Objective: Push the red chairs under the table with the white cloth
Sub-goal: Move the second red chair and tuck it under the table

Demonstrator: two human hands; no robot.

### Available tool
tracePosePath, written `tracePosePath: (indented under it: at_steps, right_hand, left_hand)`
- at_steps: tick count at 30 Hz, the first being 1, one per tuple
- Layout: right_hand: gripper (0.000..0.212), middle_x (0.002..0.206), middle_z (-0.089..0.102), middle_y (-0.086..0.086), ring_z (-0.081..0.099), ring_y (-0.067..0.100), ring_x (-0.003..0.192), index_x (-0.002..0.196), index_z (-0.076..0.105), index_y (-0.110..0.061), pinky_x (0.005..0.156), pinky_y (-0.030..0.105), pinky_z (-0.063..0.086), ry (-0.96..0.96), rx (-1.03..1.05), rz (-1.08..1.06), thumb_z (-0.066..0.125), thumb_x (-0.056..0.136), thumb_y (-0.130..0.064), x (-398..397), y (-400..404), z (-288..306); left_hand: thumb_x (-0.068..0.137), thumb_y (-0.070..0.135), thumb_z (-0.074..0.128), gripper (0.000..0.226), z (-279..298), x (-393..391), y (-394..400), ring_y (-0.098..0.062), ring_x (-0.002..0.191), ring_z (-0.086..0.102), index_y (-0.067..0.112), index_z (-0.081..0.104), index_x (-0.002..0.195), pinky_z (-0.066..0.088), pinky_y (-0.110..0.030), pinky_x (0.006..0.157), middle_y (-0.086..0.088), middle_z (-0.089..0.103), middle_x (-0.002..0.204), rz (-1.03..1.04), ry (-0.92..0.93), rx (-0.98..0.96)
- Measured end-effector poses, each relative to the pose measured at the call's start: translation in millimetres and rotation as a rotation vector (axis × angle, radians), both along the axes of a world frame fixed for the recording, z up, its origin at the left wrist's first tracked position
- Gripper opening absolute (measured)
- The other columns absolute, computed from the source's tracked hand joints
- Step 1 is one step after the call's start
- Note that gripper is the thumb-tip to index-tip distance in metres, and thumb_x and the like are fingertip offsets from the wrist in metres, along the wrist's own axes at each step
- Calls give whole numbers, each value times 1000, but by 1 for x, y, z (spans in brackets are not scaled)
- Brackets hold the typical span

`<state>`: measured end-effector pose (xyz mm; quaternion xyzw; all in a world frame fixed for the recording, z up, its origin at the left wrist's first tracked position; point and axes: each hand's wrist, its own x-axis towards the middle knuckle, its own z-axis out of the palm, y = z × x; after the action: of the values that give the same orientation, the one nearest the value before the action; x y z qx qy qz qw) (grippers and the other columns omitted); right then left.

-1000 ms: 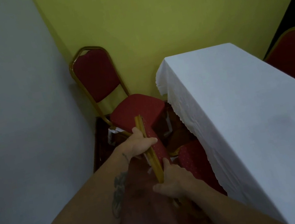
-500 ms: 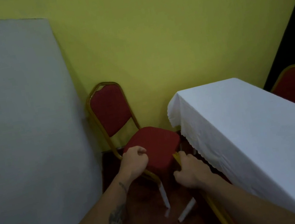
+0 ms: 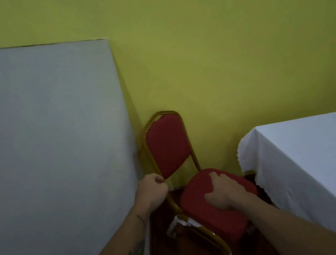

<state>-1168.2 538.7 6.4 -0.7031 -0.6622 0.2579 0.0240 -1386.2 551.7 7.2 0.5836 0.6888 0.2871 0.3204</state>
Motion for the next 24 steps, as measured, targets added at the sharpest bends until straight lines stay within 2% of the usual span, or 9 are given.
tracePosePath:
  at_steps: [3,6,10,14,19,24]
  right_hand:
    - [81,150,45,12,49,35,133,155,34,-18,106,48,47,51,28,51,55,82,-47,-3,65,1]
    - [84,149,47,13,51,35,131,155,34,-16,107,48,47,140,43,68,56,78,-42,0,136,8]
    - [96,157,42,15,47,37,138,161,26,-14,111,48,43,251,39,44,56,75,-45,-4,223,19]
    - [98,160,39,17,43,39,142,161,26,-13,113,47,41,264,41,49,54,75,-49,-18,289,18]
    - [92,162,33,17,37,41,145,163,21,-13,116,50,38,244,-2,59,54,84,-47,-41,358,10]
    - [86,158,39,23,42,44,140,156,31,0,112,45,41,222,-71,-11,53,86,-45,-79,435,1]
  left_hand:
    - [80,21,55,14,3,3,44,-25,104,63,31,62,88,50,-32,92,-2,67,107,15,69,20]
    - [76,30,52,17,6,10,89,-25,108,64,33,62,90,51,-32,93,-3,69,116,31,172,-3]
    - [83,25,53,34,11,18,149,-21,110,61,20,64,115,42,-25,84,-5,65,121,13,320,7]
    - [85,34,52,54,7,10,206,-28,125,51,16,48,136,44,-37,98,-9,50,137,25,450,-6]
    - [82,36,52,58,-3,-13,283,-35,122,50,16,45,136,47,-45,98,-13,48,134,61,492,-15]
    - [79,37,55,72,-29,-39,367,-36,125,47,13,35,144,46,-47,100,-15,45,137,76,438,-52]
